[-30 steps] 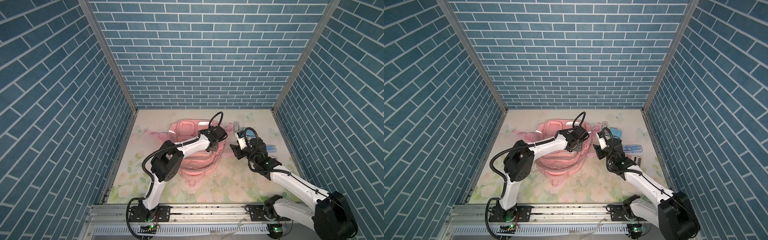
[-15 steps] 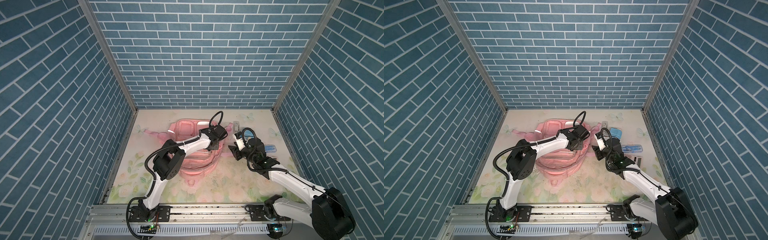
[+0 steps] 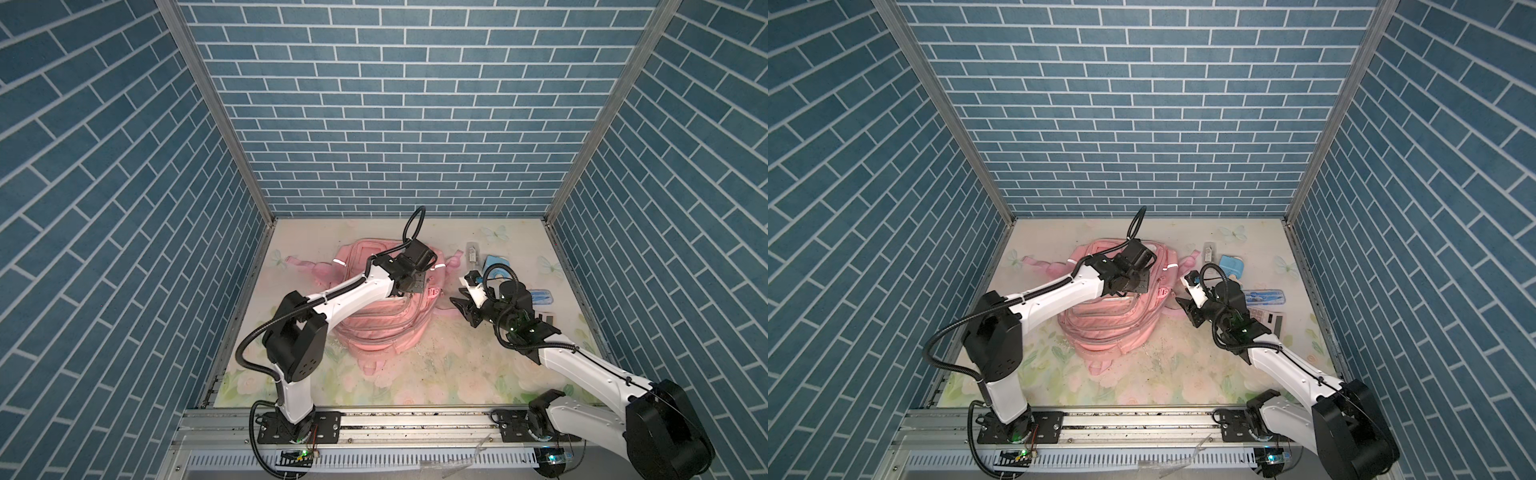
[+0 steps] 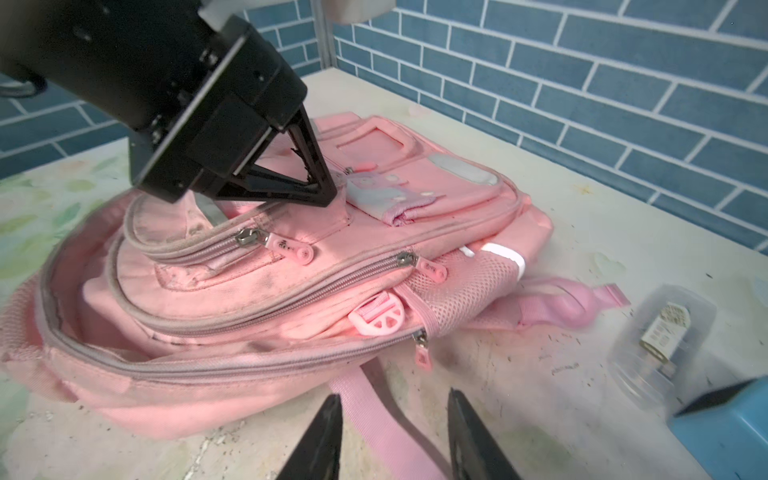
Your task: Pack the student bag
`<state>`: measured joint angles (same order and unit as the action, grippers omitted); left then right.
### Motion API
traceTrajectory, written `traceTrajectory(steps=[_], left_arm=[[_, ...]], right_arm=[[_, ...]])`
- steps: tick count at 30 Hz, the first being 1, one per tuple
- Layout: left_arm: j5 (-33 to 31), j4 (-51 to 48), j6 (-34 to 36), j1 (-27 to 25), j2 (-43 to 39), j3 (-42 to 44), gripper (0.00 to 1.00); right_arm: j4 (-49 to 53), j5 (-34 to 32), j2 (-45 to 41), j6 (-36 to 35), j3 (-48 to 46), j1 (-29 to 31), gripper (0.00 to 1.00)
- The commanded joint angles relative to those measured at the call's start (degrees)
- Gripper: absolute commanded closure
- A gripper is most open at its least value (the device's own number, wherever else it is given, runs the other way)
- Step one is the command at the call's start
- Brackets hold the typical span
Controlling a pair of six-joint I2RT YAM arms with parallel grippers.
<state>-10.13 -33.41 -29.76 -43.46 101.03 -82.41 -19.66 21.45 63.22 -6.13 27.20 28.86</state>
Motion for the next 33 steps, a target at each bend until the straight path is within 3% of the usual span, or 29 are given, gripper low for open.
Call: traceTrajectory(steps=[1, 4, 7, 24, 33], left_arm=[[3.7, 5.3, 7.4, 1.1, -5.0, 2.4, 1.0], [4.3, 4.7, 12.2, 1.9, -6.9, 3.5, 1.0], [5.9, 3.5, 15.9, 2.5, -7.8, 3.1, 1.0], [12.2, 4.0, 25.9, 4.9, -13.1, 2.6, 1.0], [15.2, 7.0, 30.8, 4.8, -16.5, 5.6, 1.0]], right_arm=[[-11.6, 7.7, 2.0, 1.7, -1.5, 0.0, 0.58], [-15.7, 10.3, 5.9, 3.0, -0.1, 0.0, 0.58], [-17.1, 8.2, 9.0, 5.7, 2.5, 0.0, 0.57], [-21.8, 13.3, 23.7, 5.1, 8.2, 0.2, 0.56], [-24.1, 19.5, 29.8, 6.2, 10.2, 0.2, 0.56]])
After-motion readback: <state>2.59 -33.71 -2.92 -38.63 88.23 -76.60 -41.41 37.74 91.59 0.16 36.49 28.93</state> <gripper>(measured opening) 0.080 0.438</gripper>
